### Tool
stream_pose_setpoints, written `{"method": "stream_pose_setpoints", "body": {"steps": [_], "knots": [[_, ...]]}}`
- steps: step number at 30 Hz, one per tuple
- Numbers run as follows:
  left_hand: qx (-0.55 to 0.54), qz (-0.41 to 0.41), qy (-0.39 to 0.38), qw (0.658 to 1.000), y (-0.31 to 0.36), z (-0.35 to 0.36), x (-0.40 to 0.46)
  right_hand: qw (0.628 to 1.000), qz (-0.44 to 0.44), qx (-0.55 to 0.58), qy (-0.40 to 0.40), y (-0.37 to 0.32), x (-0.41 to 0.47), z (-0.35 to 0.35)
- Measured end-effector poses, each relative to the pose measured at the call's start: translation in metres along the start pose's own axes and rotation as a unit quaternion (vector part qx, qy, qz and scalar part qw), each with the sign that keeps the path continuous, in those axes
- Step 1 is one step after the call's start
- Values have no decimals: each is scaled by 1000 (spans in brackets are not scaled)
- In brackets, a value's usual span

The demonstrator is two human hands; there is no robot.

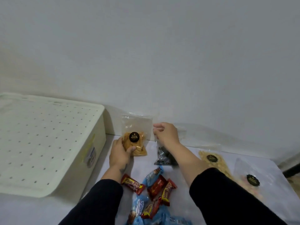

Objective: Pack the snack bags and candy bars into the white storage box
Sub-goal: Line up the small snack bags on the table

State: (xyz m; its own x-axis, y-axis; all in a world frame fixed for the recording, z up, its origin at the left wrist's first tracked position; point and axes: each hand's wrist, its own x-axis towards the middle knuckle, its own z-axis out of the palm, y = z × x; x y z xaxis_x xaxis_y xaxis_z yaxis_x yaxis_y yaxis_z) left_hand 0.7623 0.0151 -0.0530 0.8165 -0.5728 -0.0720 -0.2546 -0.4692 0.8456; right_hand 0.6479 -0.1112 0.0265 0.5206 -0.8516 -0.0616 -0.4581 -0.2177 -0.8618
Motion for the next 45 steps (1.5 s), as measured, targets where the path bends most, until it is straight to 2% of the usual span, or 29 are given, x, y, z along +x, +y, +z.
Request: {"method": "stream_pose_setpoints", "body": {"steps": [4,6,8,10,14,16,18,20,24,27,30,32,36,41,45], "knots": [[27,5,27,999,9,9,-3,998,13,-38,54,32,-4,-15],[49,3,88,995,16,11,-12,990,50,-61,115,49,-7,-21],[92,46,143,984,22,19,-24,975,95,-70,188,64,-8,-27],[91,83,126,984,30,30,-35,965,126,-62,220,74,-7,-32],[69,98,-21,993,48,60,-43,977,163,57,125,69,-4,-38],[58,69,-50,995,58,71,-43,977,158,96,108,63,-6,-39],[48,52,-76,995,65,78,-46,982,133,84,101,61,-9,-44],[11,40,-81,996,71,82,-48,990,110,66,66,58,-14,-52],[-151,21,-81,985,90,75,-52,997,57,30,39,56,-29,-71],[-192,73,-51,977,108,65,-54,998,21,15,49,56,-43,-85],[-201,126,-42,971,121,55,-56,991,-11,91,97,53,-54,-100],[-199,130,-62,969,124,53,-60,987,-8,125,98,51,-64,-108],[-231,97,-88,964,129,56,-73,994,-12,68,88,50,-79,-122],[-274,84,-119,951,136,58,-86,985,-46,-116,116,42,-95,-145],[-288,77,-140,944,139,62,-97,984,-13,-126,123,42,-102,-154]]}}
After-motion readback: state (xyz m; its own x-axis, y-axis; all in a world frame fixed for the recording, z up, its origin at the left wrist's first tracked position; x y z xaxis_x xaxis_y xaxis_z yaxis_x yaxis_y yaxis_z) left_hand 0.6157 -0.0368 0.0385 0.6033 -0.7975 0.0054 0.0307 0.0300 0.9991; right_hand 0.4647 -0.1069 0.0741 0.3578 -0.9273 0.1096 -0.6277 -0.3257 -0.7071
